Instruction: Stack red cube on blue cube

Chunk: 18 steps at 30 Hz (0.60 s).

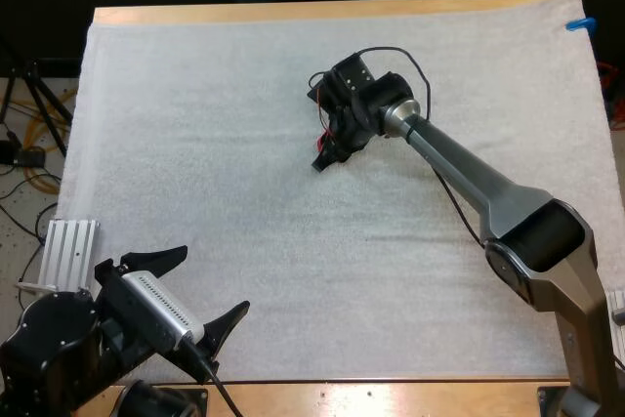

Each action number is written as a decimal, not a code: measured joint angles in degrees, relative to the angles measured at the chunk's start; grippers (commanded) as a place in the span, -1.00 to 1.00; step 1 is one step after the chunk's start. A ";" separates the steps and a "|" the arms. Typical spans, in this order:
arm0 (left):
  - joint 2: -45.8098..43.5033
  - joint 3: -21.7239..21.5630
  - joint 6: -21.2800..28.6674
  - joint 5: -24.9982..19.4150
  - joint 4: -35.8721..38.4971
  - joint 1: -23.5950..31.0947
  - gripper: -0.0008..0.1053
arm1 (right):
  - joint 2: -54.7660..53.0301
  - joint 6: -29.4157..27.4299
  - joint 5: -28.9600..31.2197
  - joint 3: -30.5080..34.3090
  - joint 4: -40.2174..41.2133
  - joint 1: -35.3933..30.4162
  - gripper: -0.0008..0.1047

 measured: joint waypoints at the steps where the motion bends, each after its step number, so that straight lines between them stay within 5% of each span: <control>1: 0.00 0.00 0.00 0.00 0.00 0.00 0.65 | 0.00 0.29 0.03 0.00 0.00 0.00 -0.81; 18: 0.00 0.00 0.00 0.00 -0.14 0.00 0.65 | -16.28 6.55 0.10 -0.14 3.86 0.00 -0.81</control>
